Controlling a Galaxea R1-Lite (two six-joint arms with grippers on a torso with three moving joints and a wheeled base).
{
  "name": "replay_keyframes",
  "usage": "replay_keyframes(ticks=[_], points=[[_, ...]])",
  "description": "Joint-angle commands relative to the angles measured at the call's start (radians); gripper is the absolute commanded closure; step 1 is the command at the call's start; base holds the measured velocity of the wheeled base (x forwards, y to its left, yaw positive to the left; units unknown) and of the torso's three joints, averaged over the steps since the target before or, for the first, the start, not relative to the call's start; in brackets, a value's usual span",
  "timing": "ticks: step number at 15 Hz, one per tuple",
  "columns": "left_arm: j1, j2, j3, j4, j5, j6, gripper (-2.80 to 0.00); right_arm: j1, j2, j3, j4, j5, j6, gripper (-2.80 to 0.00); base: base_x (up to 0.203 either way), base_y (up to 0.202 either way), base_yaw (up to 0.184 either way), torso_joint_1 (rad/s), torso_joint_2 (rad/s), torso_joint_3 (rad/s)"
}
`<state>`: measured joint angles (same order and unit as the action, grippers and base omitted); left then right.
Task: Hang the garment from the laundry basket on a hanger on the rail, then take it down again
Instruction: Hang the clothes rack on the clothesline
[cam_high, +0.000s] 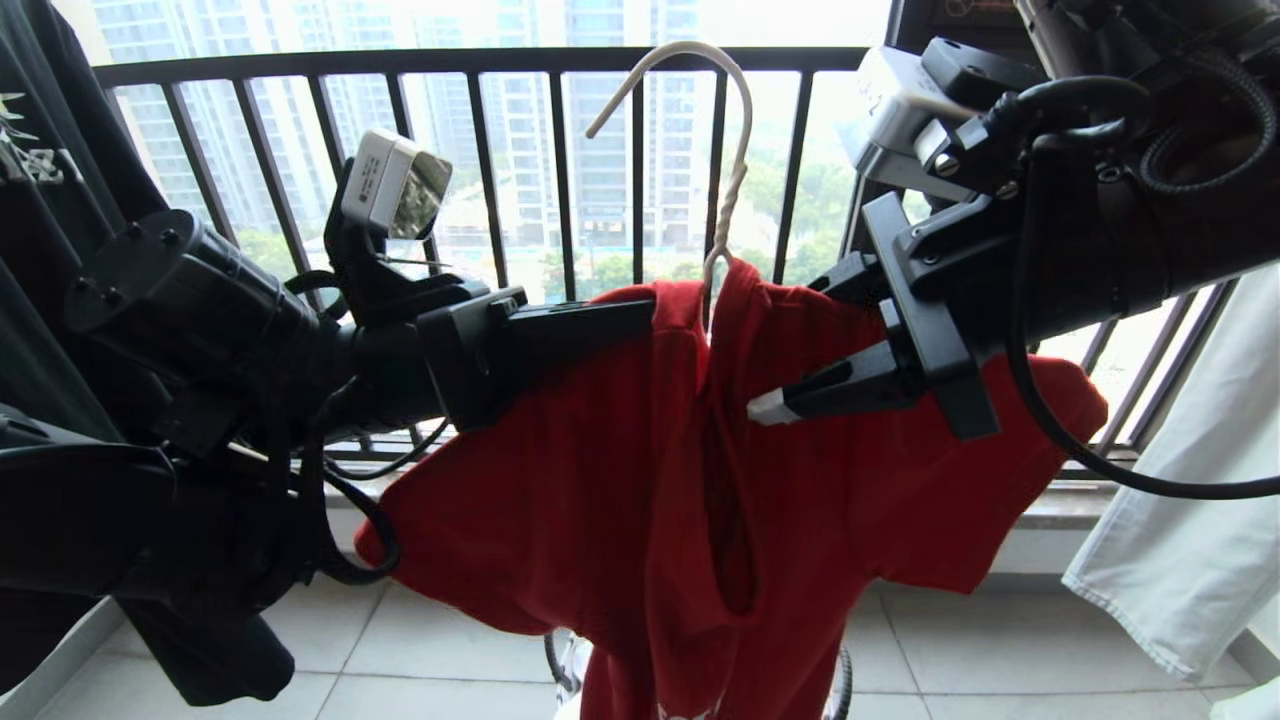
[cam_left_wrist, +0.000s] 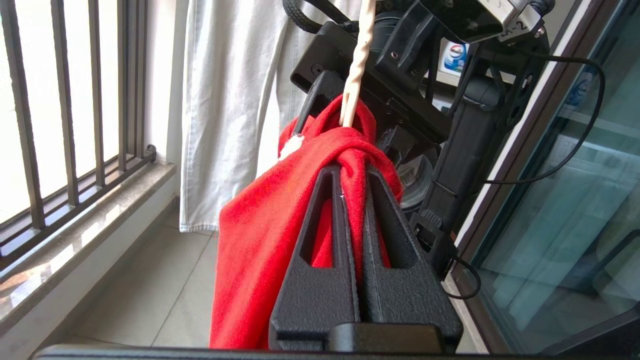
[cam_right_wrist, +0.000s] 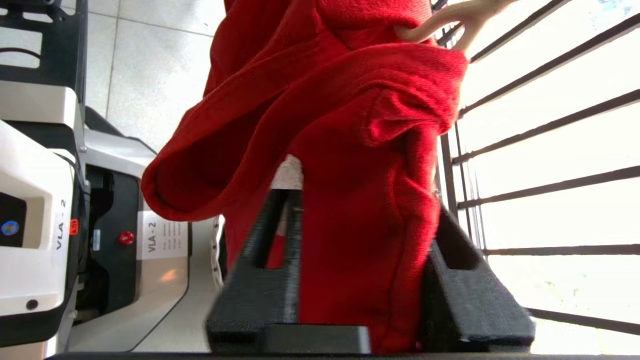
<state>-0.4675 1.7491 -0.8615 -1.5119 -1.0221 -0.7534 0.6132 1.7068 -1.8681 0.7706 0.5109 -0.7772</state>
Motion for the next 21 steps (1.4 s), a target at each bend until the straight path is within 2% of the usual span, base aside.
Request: replay_keyframes(ticks=[1,9,15,21], points=[[0.009,0.001,-0.008,-0.008,-0.004,-0.006,0.00,0.000,-0.004,0.001,0.013,0.003,-0.004,0.00,0.000,0.000,0.000,0.000,0.00,0.000],[0.007,0.019,-0.024,-0.003,0.007,-0.007,0.00,0.025,-0.026,0.004,0.019,0.003,0.015,0.00,0.000,0.000,0.000,0.000,0.00,0.000],[0.022,-0.034,-0.025,0.004,0.007,-0.006,0.00,0.022,-0.003,0.001,0.016,-0.003,0.024,0.00,0.000,0.000,0.000,0.000,0.00,0.000],[0.032,-0.094,-0.013,0.070,-0.062,-0.004,0.00,0.008,0.020,-0.060,0.012,-0.009,0.065,0.00,0.000,0.000,0.000,0.000,0.00,0.000]])
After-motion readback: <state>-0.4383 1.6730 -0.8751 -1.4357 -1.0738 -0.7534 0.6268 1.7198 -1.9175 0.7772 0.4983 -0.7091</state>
